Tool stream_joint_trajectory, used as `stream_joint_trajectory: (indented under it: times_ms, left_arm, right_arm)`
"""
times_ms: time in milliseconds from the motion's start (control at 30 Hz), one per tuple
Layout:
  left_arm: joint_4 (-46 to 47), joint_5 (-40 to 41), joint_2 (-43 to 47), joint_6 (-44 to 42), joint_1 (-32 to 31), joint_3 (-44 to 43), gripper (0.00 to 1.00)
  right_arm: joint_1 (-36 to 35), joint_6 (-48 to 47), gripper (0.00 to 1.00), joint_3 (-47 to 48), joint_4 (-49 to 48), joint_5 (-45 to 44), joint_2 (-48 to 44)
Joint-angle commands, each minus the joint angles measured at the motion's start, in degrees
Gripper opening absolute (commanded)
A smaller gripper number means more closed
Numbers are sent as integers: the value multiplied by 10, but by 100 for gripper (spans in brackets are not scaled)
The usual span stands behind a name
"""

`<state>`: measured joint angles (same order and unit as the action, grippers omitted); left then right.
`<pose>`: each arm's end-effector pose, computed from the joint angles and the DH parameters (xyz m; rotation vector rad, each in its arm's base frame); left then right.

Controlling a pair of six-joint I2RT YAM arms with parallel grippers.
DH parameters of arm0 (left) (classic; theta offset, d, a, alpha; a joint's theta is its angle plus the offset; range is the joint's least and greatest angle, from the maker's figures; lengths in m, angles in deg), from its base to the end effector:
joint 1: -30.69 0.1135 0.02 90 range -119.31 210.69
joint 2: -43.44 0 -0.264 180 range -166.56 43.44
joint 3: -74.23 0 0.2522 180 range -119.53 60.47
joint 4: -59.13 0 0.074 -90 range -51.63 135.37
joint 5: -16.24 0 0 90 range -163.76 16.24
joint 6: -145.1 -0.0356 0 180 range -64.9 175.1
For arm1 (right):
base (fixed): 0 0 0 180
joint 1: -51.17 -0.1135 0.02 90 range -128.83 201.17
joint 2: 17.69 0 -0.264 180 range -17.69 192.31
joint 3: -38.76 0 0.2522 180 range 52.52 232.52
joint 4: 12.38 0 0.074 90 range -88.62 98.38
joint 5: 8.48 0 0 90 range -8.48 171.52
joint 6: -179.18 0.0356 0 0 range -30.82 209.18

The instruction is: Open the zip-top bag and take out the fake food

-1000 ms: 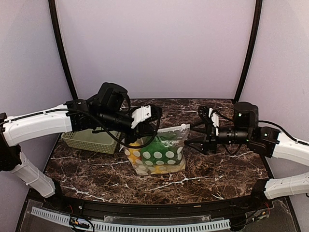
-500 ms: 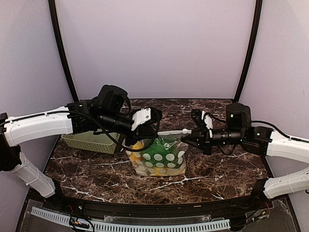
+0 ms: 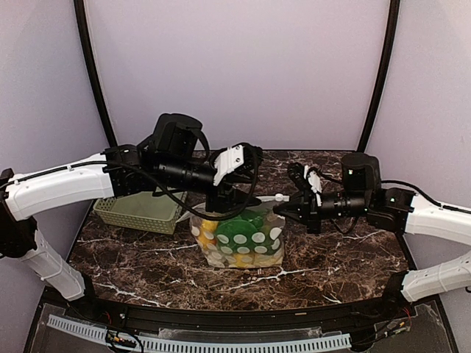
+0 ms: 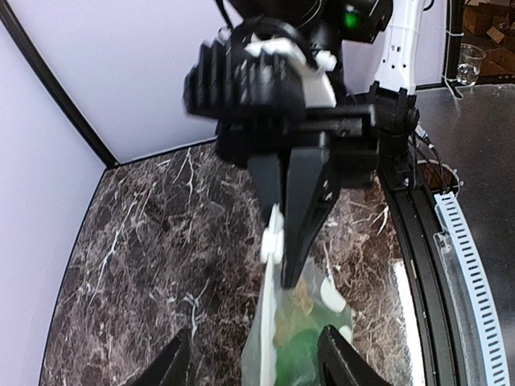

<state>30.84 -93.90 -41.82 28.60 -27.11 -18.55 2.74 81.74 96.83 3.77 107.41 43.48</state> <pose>0.1754 -0.3016 0.3715 1.4933 1.2918 -0.7001 0.1507 0.1933 0.2962 -1.1959 1.5754 0.9056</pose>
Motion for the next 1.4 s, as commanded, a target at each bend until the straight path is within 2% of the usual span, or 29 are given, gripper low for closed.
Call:
stream_joint_trajectory:
  times_ms: [0,233,500,833,1367]
  left_arm:
    - [33,-9,-32,30,-22,-26,50]
    - [70,-54,-80,65,-24,-56,47]
    - [76,-66,-104,74,-24,-68,22]
    - [72,-58,-92,71,-23,-49,7]
    - [54,6,-13,61,11,36,4]
  right_arm:
    - [-9,8,0,18,-12,-5,1]
    - [-13,9,0,13,-17,-14,-7]
    - [-13,7,0,9,-17,-21,-11]
    - [-13,9,0,-3,-21,-32,-27]
    - [-13,36,0,-61,-35,-102,-105]
